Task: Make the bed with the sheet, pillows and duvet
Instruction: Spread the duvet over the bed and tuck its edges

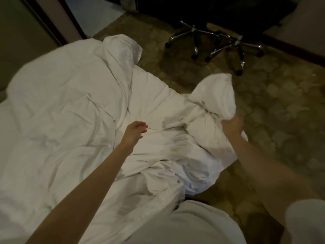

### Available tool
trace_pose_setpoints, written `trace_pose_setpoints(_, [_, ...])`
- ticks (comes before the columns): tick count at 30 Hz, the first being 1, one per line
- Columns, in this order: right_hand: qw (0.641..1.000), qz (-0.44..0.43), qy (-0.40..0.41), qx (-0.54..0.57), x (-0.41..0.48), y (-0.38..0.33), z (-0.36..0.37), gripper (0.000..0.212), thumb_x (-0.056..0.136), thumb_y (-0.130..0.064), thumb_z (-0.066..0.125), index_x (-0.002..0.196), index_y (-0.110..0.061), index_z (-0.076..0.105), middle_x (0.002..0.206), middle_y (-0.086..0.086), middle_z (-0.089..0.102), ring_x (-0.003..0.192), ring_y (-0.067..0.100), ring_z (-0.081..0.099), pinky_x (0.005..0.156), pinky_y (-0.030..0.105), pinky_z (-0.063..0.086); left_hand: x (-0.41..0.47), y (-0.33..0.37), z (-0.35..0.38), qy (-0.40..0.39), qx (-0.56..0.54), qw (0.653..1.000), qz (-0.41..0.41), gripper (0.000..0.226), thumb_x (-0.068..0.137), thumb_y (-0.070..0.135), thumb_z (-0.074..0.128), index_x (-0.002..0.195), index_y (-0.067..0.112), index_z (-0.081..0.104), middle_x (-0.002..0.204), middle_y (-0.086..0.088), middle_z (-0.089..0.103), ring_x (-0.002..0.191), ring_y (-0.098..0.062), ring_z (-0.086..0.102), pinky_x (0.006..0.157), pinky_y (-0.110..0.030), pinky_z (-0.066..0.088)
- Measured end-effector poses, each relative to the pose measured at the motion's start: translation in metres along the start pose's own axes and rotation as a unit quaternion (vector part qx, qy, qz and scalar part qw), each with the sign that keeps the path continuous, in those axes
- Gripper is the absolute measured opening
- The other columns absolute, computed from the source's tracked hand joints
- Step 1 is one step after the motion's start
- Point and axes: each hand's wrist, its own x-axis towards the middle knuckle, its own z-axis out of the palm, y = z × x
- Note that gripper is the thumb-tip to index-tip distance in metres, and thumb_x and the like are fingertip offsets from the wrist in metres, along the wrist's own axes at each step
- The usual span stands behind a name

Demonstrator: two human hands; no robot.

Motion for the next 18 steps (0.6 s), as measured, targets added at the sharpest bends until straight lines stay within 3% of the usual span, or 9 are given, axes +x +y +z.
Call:
trace_pose_setpoints(2, [0.995,-0.025,-0.051,-0.083,-0.014,-0.033,0.013,0.066,0.09,-0.023,0.061,0.142,0.004,0.03,0.144,0.029,0.033,0.134,0.039,0.033,0.112,0.038,0.024,-0.004,-0.003,-0.009,0.014,-0.008,1.0,0.001,0.017,0.093,0.004,0.049,0.104,0.01,0.059,0.1,-0.002,0.066,0.095,-0.018,0.061,0.075,-0.025,0.044])
trace_pose_setpoints(5, [0.978,-0.084,-0.113,-0.153,-0.026,-0.066,0.035,0.054,0.094,-0.028,0.053,0.139,-0.003,0.036,0.144,0.024,0.034,0.132,0.038,0.034,0.11,0.039,0.025,-0.014,-0.008,-0.028,0.043,-0.028,0.999,0.004,0.018,0.093,0.005,0.048,0.107,0.008,0.059,0.105,-0.006,0.065,0.096,-0.019,0.06,0.075,-0.026,0.043])
trace_pose_setpoints(8, [0.957,-0.165,-0.202,-0.13,-0.059,-0.108,0.056,0.041,0.091,-0.014,0.054,0.13,-0.001,0.047,0.133,0.021,0.048,0.122,0.037,0.046,0.102,0.039,0.037,-0.027,-0.016,-0.056,0.084,-0.056,0.995,0.008,0.018,0.094,0.003,0.047,0.107,0.007,0.058,0.104,-0.007,0.064,0.094,-0.02,0.059,0.076,-0.027,0.043])
trace_pose_setpoints(14, [0.904,-0.258,-0.329,-0.09,-0.142,-0.167,0.11,0.031,0.093,-0.014,0.054,0.122,-0.001,0.054,0.125,0.017,0.056,0.112,0.032,0.054,0.085,0.029,0.042,-0.061,-0.047,-0.121,0.179,-0.095,0.979,0.004,0.018,0.093,0.002,0.046,0.103,0.007,0.059,0.104,-0.009,0.066,0.092,-0.02,0.061,0.077,-0.029,0.045])
trace_pose_setpoints(18, [0.868,-0.299,-0.385,-0.096,-0.198,-0.185,0.137,0.028,0.092,-0.012,0.054,0.118,-0.003,0.057,0.119,0.018,0.058,0.105,0.031,0.055,0.086,0.034,0.047,-0.089,-0.077,-0.156,0.243,-0.12,0.963,-0.015,0.017,0.094,0.005,0.046,0.101,0.011,0.06,0.103,-0.006,0.067,0.093,-0.019,0.062,0.076,-0.029,0.044])
